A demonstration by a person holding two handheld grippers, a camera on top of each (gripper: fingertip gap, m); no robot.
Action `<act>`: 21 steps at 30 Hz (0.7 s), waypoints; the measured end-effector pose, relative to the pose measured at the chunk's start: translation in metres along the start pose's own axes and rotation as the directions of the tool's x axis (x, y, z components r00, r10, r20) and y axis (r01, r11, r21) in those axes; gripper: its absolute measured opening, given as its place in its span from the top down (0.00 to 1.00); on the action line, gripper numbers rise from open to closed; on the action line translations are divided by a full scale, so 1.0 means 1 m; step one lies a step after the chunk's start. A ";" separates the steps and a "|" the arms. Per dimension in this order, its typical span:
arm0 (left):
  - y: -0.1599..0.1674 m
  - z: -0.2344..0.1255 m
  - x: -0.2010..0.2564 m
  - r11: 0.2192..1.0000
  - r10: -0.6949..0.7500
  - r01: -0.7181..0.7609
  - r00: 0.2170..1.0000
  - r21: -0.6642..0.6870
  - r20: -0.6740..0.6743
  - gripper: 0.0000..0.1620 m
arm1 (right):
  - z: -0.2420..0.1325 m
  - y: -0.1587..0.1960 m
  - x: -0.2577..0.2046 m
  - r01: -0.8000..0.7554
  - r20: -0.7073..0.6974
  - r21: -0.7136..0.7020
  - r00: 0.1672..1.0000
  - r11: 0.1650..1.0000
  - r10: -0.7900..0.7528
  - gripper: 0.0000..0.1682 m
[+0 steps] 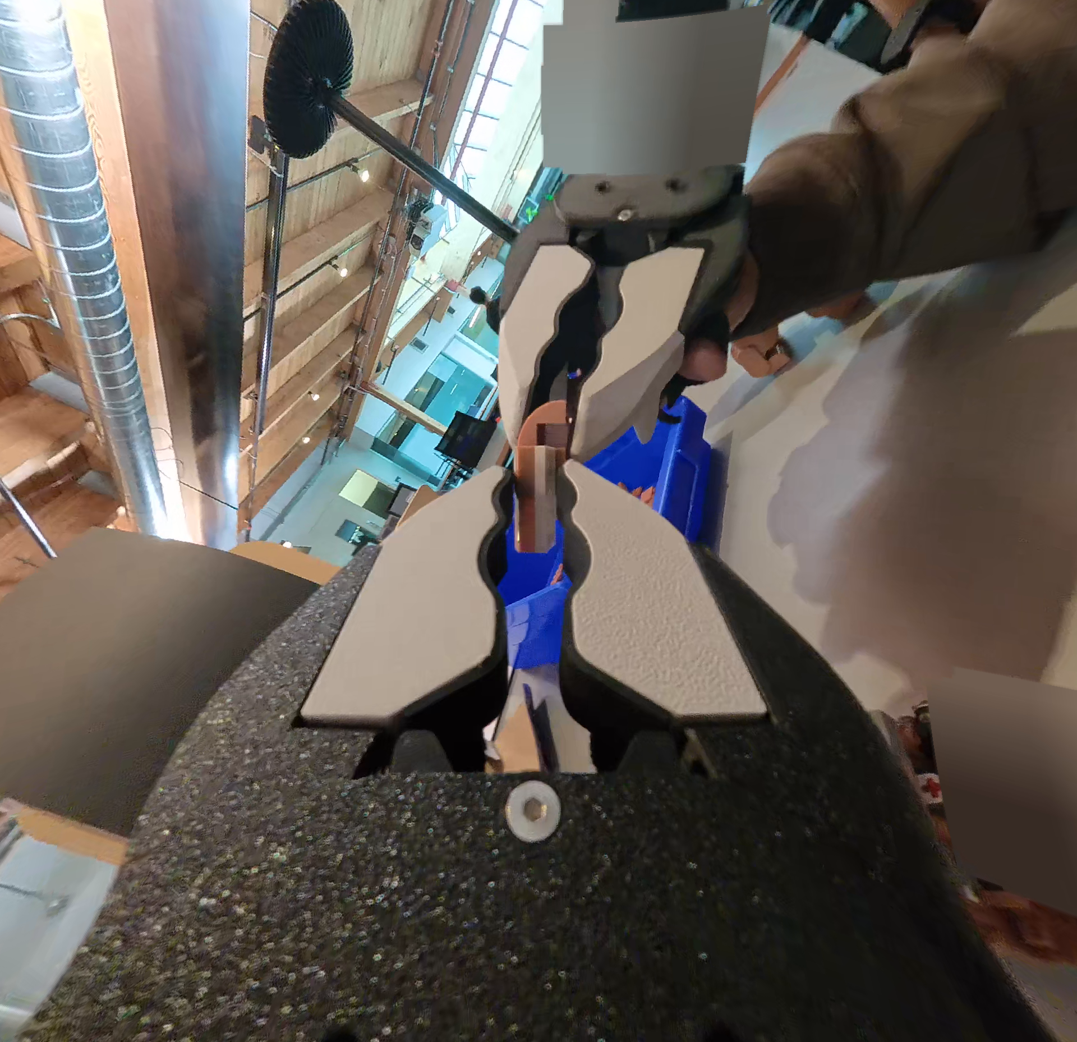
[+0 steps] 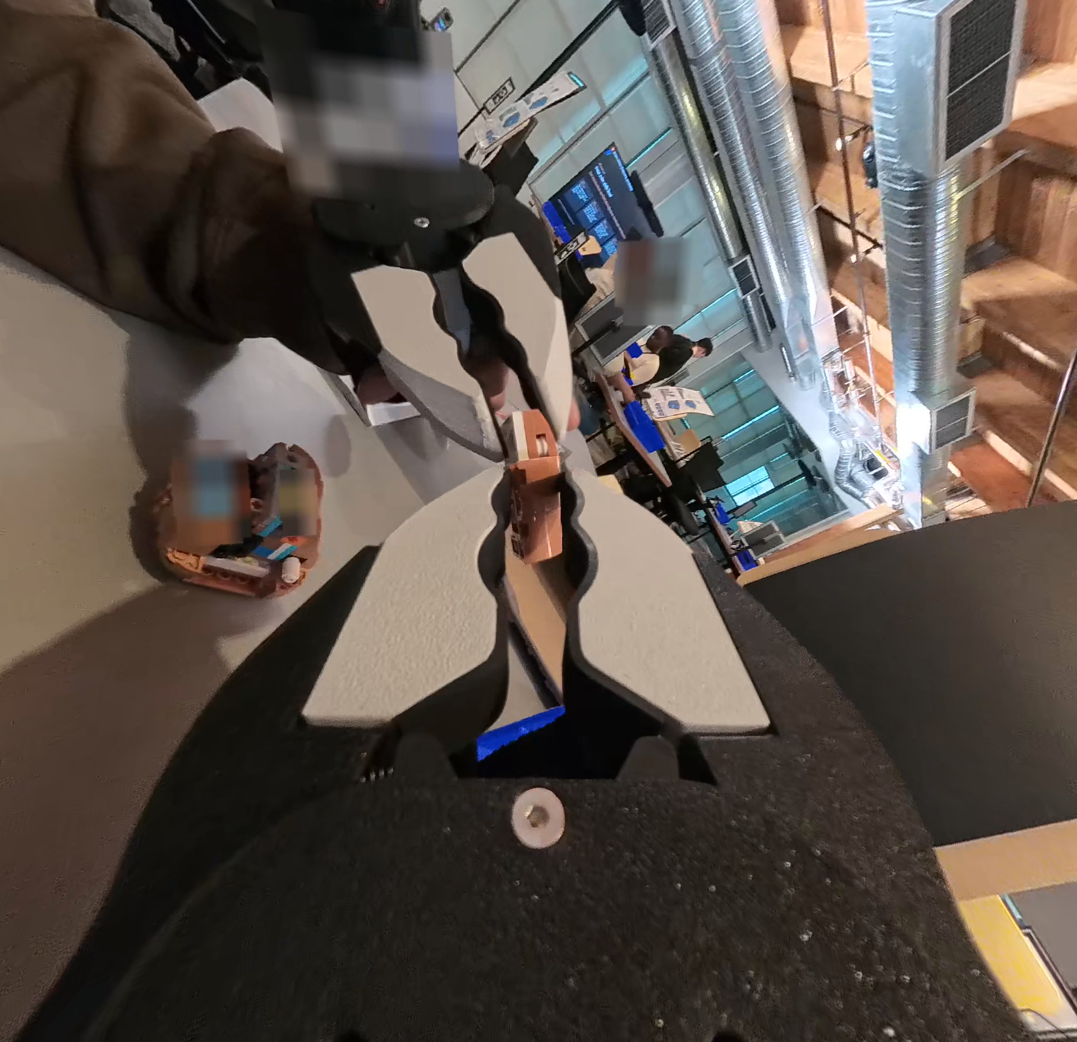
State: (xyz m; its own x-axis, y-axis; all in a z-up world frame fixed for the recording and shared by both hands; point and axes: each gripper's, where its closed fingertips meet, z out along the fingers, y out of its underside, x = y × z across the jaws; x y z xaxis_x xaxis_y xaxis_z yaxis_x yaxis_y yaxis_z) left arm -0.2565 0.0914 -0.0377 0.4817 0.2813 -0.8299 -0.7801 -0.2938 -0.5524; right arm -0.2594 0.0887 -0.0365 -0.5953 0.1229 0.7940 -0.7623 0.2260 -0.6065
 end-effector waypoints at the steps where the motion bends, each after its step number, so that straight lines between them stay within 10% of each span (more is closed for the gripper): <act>1: 0.000 -0.001 -0.002 1.000 -0.017 0.017 1.000 0.005 0.005 0.89 | 0.000 -0.001 0.000 0.004 -0.005 0.009 1.000 1.000 -0.004 0.91; 12: 0.005 0.001 -0.002 0.996 0.067 -0.066 0.997 -0.054 0.022 0.87 | 0.003 -0.005 0.001 0.042 -0.044 0.034 0.998 0.999 -0.041 0.91; 21: -0.006 -0.007 -0.004 0.962 -0.260 0.266 0.961 0.057 -0.099 0.87 | 0.000 -0.018 -0.002 0.048 -0.039 0.112 0.998 0.993 -0.044 0.91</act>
State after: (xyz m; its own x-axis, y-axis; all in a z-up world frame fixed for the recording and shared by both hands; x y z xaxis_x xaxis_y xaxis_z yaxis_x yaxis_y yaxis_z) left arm -0.2511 0.0856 -0.0315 0.7049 0.2563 -0.6614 -0.6453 -0.1553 -0.7480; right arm -0.2445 0.0840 -0.0272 -0.5512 0.1503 0.8207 -0.8135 0.1217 -0.5687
